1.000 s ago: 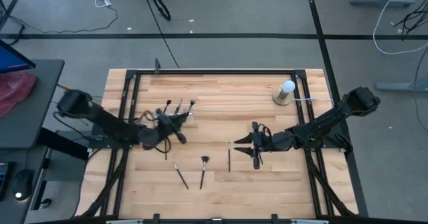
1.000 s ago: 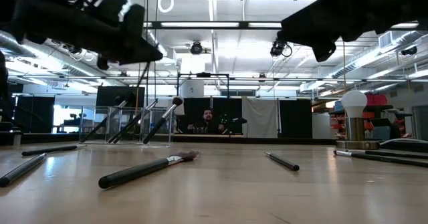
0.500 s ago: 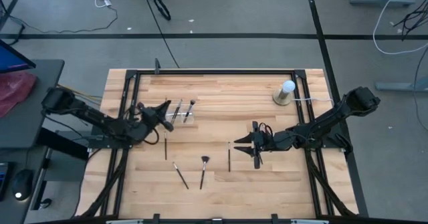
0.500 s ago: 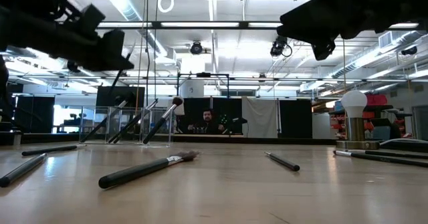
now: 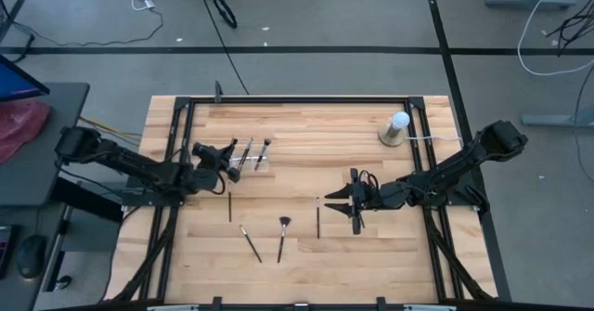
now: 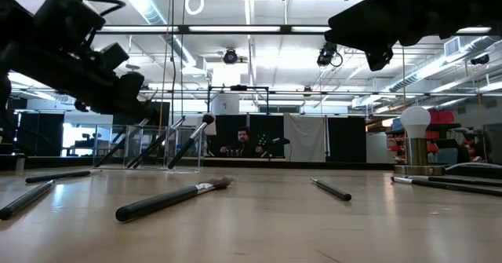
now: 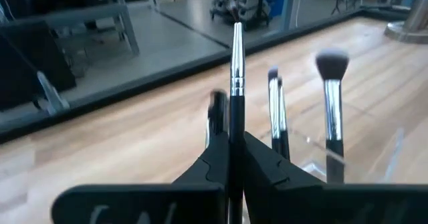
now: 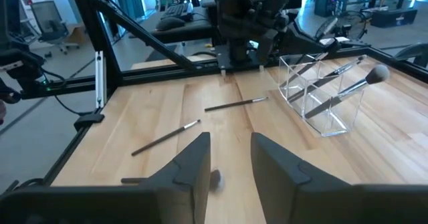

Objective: Pick & Place Makeup Brushes
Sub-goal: Put the black liner brush into the transparent organizer, then put the black eyeshadow brush into the transparent organizer

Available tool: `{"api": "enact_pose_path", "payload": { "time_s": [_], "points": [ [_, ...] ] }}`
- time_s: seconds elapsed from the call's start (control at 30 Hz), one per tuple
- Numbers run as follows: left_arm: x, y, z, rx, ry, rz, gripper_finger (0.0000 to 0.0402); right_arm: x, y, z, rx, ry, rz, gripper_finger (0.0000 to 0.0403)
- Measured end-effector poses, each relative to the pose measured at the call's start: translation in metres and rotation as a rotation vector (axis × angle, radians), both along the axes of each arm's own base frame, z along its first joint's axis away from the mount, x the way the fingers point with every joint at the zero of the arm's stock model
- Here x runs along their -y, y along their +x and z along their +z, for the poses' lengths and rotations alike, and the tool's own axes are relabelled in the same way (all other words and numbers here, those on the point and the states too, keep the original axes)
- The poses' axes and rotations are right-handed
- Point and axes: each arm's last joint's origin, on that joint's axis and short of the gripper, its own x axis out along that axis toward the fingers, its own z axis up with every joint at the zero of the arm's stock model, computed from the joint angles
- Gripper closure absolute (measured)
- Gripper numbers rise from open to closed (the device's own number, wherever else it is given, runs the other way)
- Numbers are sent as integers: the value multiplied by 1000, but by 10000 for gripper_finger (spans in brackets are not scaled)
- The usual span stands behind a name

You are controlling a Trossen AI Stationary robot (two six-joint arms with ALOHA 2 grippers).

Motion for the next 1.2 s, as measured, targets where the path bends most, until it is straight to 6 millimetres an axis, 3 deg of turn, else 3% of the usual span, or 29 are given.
{"api": "enact_pose_path", "payload": {
  "time_s": [0.3, 0.67, 0.87, 1.2],
  "points": [
    [-3, 0, -5, -4, -88, -39, 366, 0, 0, 0, -1, 0, 0, 294],
    [-4, 1, -4, -3, -113, -36, 275, 0, 0, 0, -1, -1, 0, 294],
    [0, 20, 22, -25, -81, -149, 253, 0, 0, 0, -1, -1, -1, 294],
    [15, 49, 87, 52, -14, -317, 280, 0, 0, -2, -15, -11, 0, 294]
  ]
}}
